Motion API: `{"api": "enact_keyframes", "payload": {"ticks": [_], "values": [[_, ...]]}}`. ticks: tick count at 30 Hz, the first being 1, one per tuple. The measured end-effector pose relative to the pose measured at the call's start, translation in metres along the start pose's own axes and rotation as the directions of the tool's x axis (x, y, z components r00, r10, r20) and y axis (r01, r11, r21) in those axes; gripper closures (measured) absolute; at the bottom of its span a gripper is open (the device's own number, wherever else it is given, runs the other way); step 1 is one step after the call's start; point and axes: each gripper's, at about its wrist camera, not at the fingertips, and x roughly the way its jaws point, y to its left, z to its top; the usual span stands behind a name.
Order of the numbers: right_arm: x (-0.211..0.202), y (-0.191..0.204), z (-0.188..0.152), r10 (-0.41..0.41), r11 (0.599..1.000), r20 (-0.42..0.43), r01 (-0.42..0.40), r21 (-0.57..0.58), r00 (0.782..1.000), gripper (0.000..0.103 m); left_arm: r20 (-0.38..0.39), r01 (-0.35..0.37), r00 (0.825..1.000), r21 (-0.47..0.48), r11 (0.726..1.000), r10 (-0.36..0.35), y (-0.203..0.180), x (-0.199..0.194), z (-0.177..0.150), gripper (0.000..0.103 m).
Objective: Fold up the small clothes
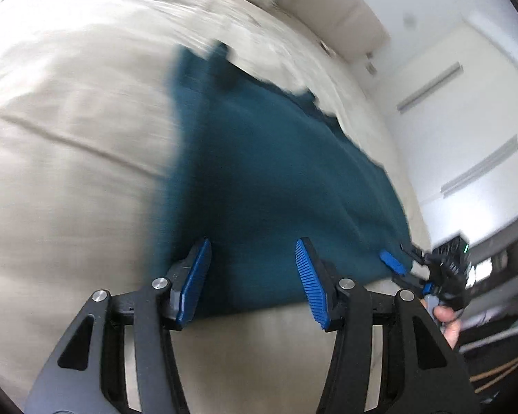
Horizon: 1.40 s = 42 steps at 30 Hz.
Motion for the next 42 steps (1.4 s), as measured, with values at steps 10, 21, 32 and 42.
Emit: {"api": "enact_keyframes", "payload": {"ticks": [10, 21, 32, 42], "values": [[-0.078, 0.013, 0.018, -0.037, 0.999, 0.161, 0.035, 0.015, 0.986, 0.024, 0.107, 0.088, 0.992, -0.241, 0.967, -0.064, 0.053, -0.055, 0.021, 0.029], [0.011, 0.092, 0.021, 0.147, 0.987, -0.025, -0.148, -0.063, 0.989, 0.024, -0.06, 0.188, 0.975, -0.304, 0.934, -0.216, 0.049, 0.011, 0.045, 0.029], [0.083, 0.117, 0.029, 0.185, 0.981, -0.178, -0.193, -0.029, 0.967, 0.025, -0.148, 0.237, 0.945, -0.3, 0.924, -0.29, 0.049, 0.027, 0.057, 0.038], [0.12, 0.109, 0.021, 0.085, 0.992, -0.258, -0.107, -0.071, 0.962, 0.034, -0.149, 0.224, 0.947, -0.325, 0.919, -0.284, 0.06, 0.023, 0.039, 0.07]]}}
